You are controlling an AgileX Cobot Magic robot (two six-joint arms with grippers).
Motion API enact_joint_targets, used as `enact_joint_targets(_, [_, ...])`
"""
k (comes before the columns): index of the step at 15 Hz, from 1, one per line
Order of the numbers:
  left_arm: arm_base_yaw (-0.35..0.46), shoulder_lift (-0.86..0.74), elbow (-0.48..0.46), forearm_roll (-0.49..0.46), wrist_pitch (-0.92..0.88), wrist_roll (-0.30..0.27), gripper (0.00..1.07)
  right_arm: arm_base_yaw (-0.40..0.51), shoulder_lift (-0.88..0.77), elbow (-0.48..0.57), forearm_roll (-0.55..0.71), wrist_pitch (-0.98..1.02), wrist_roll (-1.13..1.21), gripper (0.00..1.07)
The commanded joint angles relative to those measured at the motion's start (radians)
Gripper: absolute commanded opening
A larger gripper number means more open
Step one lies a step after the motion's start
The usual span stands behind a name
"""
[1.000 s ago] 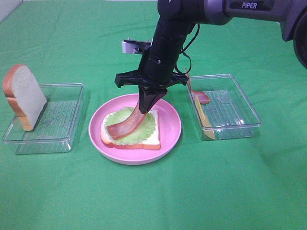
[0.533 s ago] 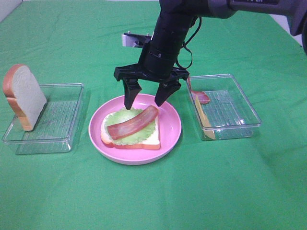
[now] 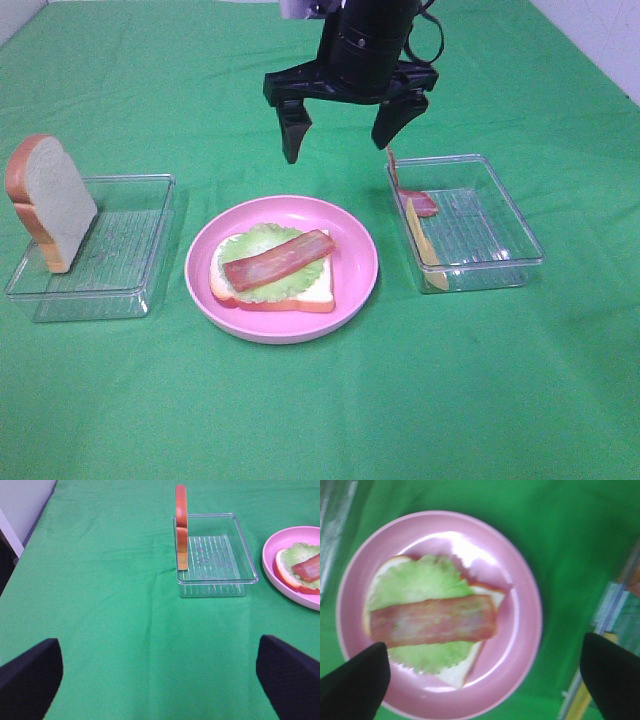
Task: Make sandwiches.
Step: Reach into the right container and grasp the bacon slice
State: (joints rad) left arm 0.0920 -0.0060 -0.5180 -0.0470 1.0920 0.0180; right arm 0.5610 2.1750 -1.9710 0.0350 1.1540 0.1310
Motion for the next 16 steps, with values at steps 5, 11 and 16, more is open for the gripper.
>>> enact_joint_targets(5, [-0.005,-0.014,0.003,0.001,-0.014,0.0,0.99,-0.176,0.005,-0.078,-0.006,-0.027,0.068,0.98])
enact_joint_targets(11, [-0.005,-0.014,0.003,0.001,-0.014,0.0,0.99,-0.2,0.076,-0.08,0.046,-0.104,0.05,0.95])
enact_joint_targets(16, [-0.005,-0.014,0.003,0.002,-0.014,0.0,0.99,-0.2,0.143,-0.081,0.041,-0.137,0.051,0.93])
